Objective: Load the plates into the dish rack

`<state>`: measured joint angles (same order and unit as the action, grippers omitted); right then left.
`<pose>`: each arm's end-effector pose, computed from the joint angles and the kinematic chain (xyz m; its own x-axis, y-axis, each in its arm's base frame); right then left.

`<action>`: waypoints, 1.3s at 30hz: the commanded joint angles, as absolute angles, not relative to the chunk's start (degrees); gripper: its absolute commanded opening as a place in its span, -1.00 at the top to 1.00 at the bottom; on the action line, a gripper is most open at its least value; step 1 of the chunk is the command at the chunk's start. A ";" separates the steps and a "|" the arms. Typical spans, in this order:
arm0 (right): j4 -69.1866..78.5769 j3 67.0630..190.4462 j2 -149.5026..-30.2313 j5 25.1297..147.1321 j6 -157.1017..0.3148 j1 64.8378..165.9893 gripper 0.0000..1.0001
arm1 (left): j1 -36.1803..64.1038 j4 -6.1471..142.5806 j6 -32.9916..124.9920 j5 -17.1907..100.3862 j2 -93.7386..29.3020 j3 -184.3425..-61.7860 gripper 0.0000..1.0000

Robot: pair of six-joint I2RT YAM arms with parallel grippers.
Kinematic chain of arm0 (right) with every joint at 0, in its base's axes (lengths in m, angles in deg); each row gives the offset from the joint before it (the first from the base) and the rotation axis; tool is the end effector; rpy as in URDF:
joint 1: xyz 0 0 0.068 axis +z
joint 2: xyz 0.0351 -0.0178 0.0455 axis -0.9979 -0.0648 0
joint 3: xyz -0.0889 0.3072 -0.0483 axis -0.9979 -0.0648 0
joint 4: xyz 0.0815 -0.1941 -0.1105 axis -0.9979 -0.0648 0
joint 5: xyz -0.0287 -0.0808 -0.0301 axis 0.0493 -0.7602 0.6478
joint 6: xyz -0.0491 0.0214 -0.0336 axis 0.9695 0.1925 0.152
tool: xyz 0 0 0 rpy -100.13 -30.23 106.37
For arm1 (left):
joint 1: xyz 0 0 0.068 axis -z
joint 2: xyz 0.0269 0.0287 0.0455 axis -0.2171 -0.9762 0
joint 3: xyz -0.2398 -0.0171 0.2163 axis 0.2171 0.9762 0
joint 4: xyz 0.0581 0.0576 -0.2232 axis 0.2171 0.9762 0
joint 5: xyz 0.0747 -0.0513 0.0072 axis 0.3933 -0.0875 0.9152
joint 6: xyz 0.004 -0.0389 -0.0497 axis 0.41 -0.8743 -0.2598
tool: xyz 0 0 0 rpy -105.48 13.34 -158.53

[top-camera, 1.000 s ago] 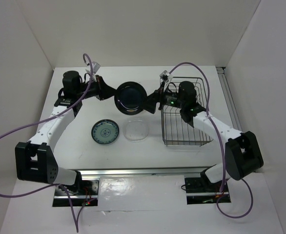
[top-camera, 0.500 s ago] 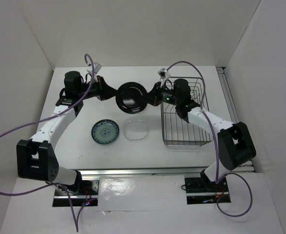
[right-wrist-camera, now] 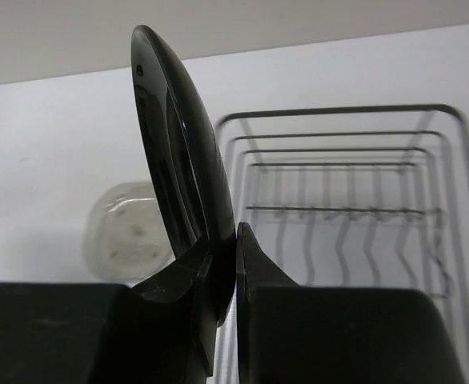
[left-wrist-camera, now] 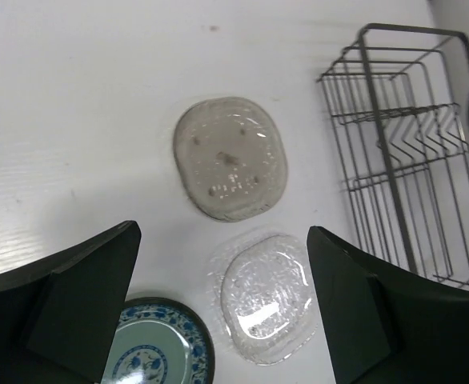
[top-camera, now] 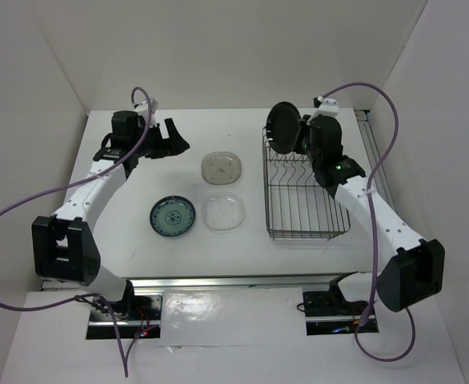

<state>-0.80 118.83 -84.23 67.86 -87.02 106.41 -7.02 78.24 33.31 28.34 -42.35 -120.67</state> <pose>0.2700 0.0893 0.4083 -0.2924 0.1716 -0.9408 -0.0971 0.9733 0.2078 0.3289 -0.0496 0.3787 -0.5386 -0.3321 -0.7743 0.2221 0.8306 -0.5107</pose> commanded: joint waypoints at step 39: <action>-9.83 124.31 -94.30 47.03 -86.43 106.77 0.99 | -7.09 82.63 32.36 29.73 -46.90 -124.46 -0.98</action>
<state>-10.00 121.06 -95.33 49.34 -85.53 106.30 -7.04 84.84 33.22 31.36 -48.56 -124.72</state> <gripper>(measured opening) 0.143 0.992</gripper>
